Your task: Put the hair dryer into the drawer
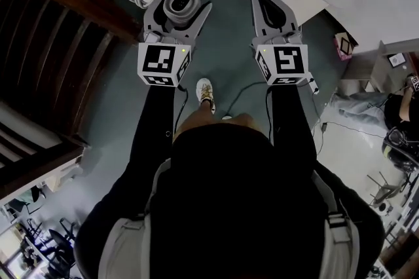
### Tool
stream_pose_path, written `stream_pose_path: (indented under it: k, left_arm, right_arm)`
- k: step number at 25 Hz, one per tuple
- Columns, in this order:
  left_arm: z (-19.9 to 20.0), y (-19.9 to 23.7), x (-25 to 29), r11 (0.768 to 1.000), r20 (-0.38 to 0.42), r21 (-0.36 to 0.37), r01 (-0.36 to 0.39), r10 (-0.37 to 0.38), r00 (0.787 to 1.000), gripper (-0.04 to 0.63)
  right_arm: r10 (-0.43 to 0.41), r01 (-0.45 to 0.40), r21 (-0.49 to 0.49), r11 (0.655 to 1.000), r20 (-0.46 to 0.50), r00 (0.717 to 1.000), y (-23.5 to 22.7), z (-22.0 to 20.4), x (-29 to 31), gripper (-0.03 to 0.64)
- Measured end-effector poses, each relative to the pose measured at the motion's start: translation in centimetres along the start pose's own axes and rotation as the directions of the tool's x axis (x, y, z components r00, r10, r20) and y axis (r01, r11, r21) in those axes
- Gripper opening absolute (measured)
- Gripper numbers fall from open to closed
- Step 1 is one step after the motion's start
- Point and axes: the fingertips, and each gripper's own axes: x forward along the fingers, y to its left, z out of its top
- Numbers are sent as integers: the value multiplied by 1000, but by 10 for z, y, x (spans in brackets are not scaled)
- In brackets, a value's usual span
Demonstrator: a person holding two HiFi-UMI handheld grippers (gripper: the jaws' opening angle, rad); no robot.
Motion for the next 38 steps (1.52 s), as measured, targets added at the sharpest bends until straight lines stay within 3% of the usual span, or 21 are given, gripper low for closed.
stream_pose_path:
  k: [13,25,38]
  left_arm:
    - [-5,70,55,999,10,9,38,-38,999,370]
    - [-10,94,72,995,27,26,92,-93,995,370]
    - [-13,113,77,997,32,20,76,-76,997,370]
  right_arm:
    - [-25,25,16,1000,-8,1000,-3,-1,86,25]
    - [-86,86,4,996,-17,996,-3,-6,111,25]
    - [-95,94,-14,995,-22,995,-3,-5,130,25]
